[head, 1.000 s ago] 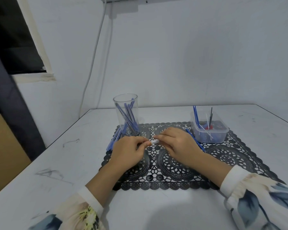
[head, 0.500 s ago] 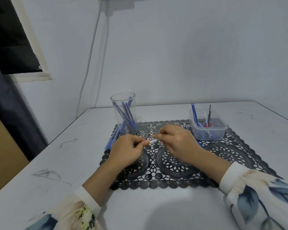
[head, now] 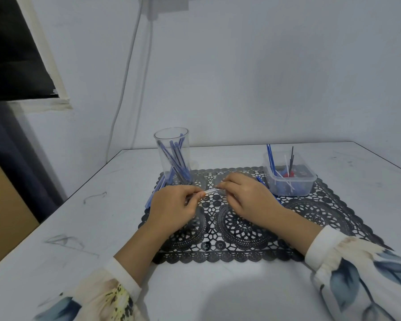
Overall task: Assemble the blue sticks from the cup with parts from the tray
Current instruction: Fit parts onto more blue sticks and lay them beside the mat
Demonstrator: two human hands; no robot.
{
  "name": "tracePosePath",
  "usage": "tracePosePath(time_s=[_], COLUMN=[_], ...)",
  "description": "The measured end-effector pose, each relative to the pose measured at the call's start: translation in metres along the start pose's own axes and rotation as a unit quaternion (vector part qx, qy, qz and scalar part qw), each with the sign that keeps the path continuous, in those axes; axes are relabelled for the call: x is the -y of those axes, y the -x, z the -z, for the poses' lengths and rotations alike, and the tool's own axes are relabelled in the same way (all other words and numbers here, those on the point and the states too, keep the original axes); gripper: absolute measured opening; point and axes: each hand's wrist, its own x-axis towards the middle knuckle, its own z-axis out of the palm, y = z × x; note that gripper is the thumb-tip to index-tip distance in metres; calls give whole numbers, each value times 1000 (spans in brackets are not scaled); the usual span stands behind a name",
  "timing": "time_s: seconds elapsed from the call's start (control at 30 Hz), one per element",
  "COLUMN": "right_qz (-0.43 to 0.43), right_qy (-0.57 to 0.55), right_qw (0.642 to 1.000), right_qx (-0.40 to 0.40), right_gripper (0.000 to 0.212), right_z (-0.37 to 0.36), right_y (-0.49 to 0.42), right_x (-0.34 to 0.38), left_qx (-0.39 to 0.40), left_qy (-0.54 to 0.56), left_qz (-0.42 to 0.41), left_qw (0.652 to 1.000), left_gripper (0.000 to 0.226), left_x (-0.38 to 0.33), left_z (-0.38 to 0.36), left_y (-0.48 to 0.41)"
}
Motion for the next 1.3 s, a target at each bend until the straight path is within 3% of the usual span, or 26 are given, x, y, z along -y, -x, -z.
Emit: tracePosePath(time_s=[0.27, 0.43, 0.7, 1.07, 1.3], right_qz=[1, 4, 31, 29, -25], right_qy=[-18, -11, -15, -57, 3], right_qw=[1000, 1000, 998, 998, 1000], right_qx=[19, 21, 49, 14, -7], right_gripper=[33, 16, 41, 37, 42], right_z=[-3, -3, -3, 0, 1], right_y=[1, 0, 1, 0, 0], right_x=[0, -2, -5, -9, -9], left_qx=[-26, -29, -45, -26, -24], left_qy=[-22, -34, -31, 41, 34], left_qz=[-37, -53, -86, -61, -52], left_qw=[999, 998, 995, 997, 998], left_gripper=[17, 16, 15, 19, 19], left_x=[2, 4, 8, 10, 10], left_z=[0, -2, -4, -6, -5], left_y=[0, -1, -1, -2, -2])
